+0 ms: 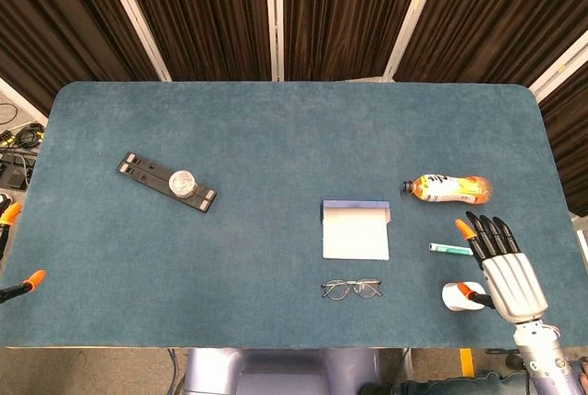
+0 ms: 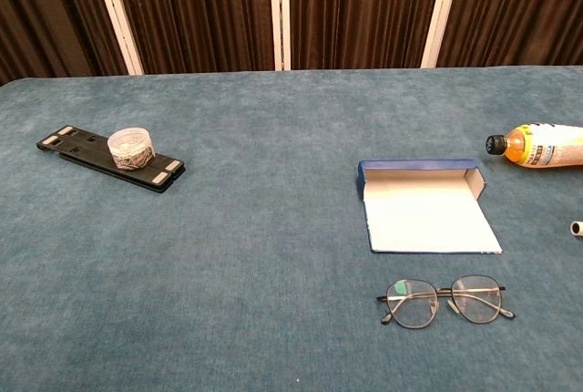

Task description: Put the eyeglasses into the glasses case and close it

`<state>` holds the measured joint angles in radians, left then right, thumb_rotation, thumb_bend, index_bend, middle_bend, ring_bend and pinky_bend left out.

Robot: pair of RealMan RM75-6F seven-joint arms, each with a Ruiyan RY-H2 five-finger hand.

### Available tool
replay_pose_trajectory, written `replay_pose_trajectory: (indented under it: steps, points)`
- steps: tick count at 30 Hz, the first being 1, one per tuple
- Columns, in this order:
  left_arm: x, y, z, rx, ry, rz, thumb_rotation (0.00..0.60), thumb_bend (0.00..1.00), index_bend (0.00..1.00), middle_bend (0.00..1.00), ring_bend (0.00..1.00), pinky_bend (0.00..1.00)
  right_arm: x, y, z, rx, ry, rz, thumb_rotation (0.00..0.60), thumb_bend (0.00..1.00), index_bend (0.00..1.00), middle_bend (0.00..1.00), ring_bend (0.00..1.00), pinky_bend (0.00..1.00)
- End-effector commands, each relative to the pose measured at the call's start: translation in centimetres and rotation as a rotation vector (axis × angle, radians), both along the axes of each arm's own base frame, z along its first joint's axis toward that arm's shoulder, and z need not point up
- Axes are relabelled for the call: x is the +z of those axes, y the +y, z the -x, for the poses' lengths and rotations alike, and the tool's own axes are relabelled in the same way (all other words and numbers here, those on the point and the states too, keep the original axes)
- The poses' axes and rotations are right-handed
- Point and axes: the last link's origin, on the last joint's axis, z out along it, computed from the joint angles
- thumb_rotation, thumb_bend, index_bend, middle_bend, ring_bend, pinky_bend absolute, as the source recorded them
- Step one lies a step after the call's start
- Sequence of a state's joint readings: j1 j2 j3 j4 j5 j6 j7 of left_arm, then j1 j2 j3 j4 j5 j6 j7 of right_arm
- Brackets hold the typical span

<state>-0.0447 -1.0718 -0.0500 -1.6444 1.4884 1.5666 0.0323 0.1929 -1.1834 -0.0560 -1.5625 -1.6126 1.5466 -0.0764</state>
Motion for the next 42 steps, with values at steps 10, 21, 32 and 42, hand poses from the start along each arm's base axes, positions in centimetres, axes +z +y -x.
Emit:
replay_pose_trajectory:
  steps: [10, 21, 32, 42]
  points:
    - [-0.9, 0.7, -0.5, -0.01, 0.019, 0.023, 0.6, 0.0, 0.0, 0.0, 0.0, 0.0, -3.8, -1.9, -3.1, 0.007, -0.178, -0.308, 0.6, 0.0, 0.07, 0.0, 0.0, 0.0]
    - [-1.3, 1.3, 0.4, 0.035, 0.045, 0.035, 0.6, 0.0, 0.0, 0.0, 0.0, 0.0, -10.1, -4.9, -7.1, 0.009, -0.112, -0.511, 0.6, 0.19, 0.45, 0.0, 0.0, 0.0]
    - [-1.1, 1.4, 0.9, 0.054, 0.042, 0.034, 0.6, 0.0, 0.0, 0.0, 0.0, 0.0, -12.9, -5.5, -7.5, -0.042, -0.053, -0.565, 0.6, 0.27, 0.47, 0.0, 0.0, 0.0]
    - [-1.5, 1.4, 0.8, 0.048, 0.053, 0.04, 0.6, 0.0, 0.0, 0.0, 0.0, 0.0, -14.0, -6.0, -7.8, -0.037, -0.025, -0.549, 0.6, 0.27, 0.48, 0.0, 0.0, 0.0]
